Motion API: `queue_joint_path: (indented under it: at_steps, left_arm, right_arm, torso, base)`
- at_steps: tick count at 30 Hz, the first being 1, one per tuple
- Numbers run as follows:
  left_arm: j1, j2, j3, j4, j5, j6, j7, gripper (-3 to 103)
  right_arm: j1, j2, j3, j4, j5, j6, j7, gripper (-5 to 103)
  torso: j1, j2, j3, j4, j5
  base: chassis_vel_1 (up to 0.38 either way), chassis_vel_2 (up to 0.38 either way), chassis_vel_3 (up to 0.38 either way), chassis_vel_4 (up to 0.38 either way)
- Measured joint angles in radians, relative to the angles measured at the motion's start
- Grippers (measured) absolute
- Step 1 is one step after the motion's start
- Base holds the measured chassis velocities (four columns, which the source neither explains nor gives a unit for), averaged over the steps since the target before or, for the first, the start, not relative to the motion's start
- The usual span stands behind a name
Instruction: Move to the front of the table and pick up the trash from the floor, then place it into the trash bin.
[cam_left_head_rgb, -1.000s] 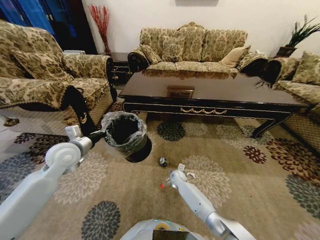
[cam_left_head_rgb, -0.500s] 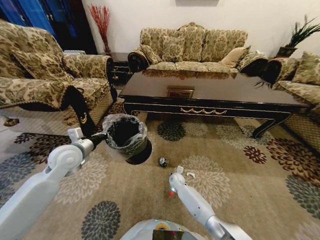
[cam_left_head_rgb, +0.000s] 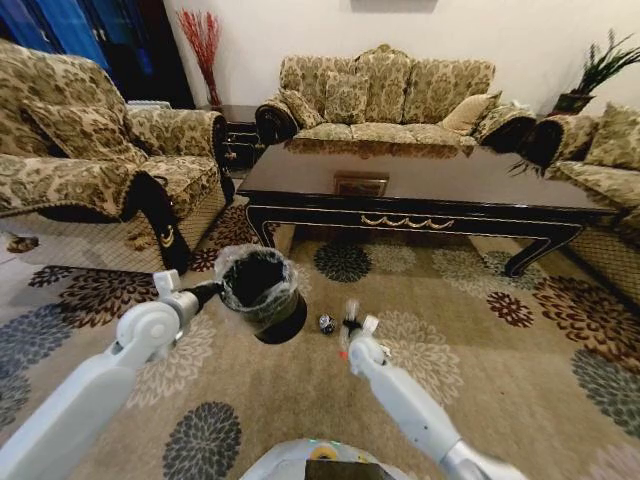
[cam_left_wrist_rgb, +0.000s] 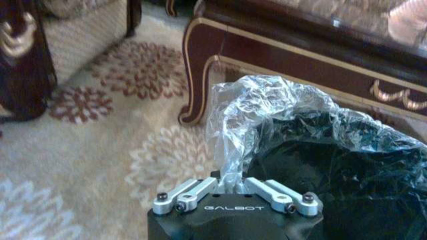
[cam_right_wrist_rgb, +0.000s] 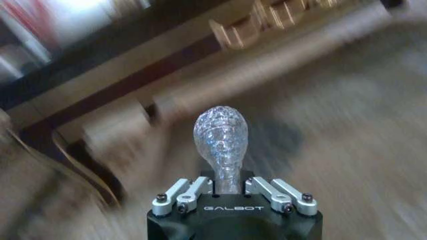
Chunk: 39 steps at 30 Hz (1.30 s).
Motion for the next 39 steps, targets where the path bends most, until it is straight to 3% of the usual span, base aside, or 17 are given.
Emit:
queue_joint_path:
  at_steps: [3,4,6,9,17,19,28,34,39]
  left_arm:
    - [-0.001,0.008,0.042,0.009,0.001,-0.002,0.0,4]
    - [-0.001,0.008,0.042,0.009,0.001,-0.002,0.0,4]
    - [-0.003,0.022,0.071,0.014,0.001,-0.003,-0.002,4]
    - [-0.006,0.033,0.093,0.018,0.004,-0.003,-0.003,4]
    - [-0.057,0.069,0.167,0.052,0.003,-0.014,0.004,4]
    - [-0.067,0.071,0.168,0.069,-0.006,-0.018,0.01,4]
    - [-0.082,0.055,0.144,0.098,-0.017,-0.019,0.013,4]
    - [-0.08,0.058,0.128,0.096,-0.022,-0.019,0.014,4]
    - [-0.077,0.062,0.118,0.091,-0.023,-0.019,0.014,4]
  right_arm:
    - [0.07,-0.036,-0.005,0.036,0.012,0.088,-0.095,20]
    - [0.07,-0.036,-0.005,0.036,0.012,0.088,-0.095,20]
    - [0.124,-0.051,-0.019,0.05,0.014,0.161,-0.186,20]
    - [0.157,-0.051,-0.032,0.065,0.019,0.199,-0.244,20]
    - [0.226,0.019,-0.122,0.131,0.07,0.297,-0.373,20]
    - [0.258,0.061,-0.199,0.133,0.076,0.326,-0.417,20]
    - [0.288,0.127,-0.377,0.065,0.04,0.362,-0.482,20]
    - [0.28,0.131,-0.394,0.043,0.019,0.365,-0.482,17]
    - [0.279,0.119,-0.389,0.046,0.014,0.367,-0.48,37]
  torso:
    - [0.0,0.0,0.0,-0.0001,-0.0001]
    - [0.0,0.0,0.0,-0.0001,-0.0001]
    - [0.0,0.0,0.0,0.0,0.0]
    - [0.0,0.0,0.0,0.0001,0.0]
    - [0.0,0.0,0.0,0.0,-0.0002]
    - [0.0,0.0,0.0,0.0,-0.0001]
    - [0.0,0.0,0.0,0.0,-0.0002]
    - [0.0,0.0,0.0,-0.0001,-0.0002]
    - [0.0,0.0,0.0,-0.0001,-0.0001]
  base:
    - [0.0,0.0,0.0,0.0]
    - [0.0,0.0,0.0,0.0]
    - [0.0,0.0,0.0,0.0]
    - [0.0,0.0,0.0,0.0]
    - [0.0,0.0,0.0,0.0]
    - [0.0,0.0,0.0,0.0]
    - [0.0,0.0,0.0,0.0]
    - [0.0,0.0,0.0,0.0]
    - [0.0,0.0,0.0,0.0]
